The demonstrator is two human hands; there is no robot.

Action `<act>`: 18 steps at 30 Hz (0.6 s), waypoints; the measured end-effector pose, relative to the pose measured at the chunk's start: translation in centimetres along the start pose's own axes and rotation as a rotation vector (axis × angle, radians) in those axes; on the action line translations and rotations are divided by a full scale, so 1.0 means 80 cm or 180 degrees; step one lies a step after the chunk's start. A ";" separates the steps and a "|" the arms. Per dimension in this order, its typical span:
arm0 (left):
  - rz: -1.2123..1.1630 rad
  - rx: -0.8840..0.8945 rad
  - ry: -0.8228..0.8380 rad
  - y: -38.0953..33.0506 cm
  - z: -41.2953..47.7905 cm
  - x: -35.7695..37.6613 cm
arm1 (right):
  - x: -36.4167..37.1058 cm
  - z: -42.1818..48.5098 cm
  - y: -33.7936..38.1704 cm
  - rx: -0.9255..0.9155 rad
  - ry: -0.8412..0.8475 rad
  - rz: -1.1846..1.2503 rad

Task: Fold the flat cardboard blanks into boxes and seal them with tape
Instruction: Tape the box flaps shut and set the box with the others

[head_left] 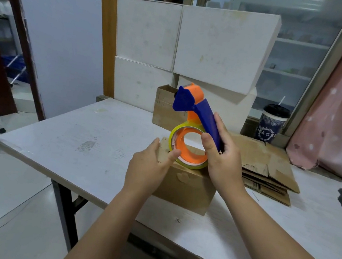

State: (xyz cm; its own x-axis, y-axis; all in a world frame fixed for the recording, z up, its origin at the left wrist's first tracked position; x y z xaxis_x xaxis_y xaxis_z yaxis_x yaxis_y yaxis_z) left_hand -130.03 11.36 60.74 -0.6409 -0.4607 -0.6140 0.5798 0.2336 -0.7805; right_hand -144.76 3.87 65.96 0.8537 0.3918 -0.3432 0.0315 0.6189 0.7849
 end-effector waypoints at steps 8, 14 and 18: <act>0.1008 0.0862 -0.0071 -0.022 0.002 0.006 | -0.002 0.001 0.001 0.0082 0.0154 0.0087; 0.1387 0.1011 -0.0184 -0.022 -0.003 0.003 | -0.016 0.030 0.023 0.0009 0.0997 -0.0450; 0.1650 0.1007 -0.0153 -0.024 -0.005 0.002 | -0.019 0.053 0.039 -0.0033 0.1505 -0.1080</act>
State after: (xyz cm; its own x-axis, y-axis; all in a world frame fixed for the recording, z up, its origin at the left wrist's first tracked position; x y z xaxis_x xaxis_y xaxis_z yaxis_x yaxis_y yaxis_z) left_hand -131.43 11.17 62.09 -0.2159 -0.3948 -0.8930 0.9363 0.1756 -0.3040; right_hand -143.75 2.30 71.16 0.4717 0.4304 -0.7696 0.2557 0.7686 0.5865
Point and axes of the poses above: each hand's wrist, its own z-axis towards the middle knuckle, its own x-axis out of the palm, y = z × x, the point moved 5 cm from there along z, towards the middle knuckle, and after that the axes turned 11 degrees about y, right-handed, at the moved point
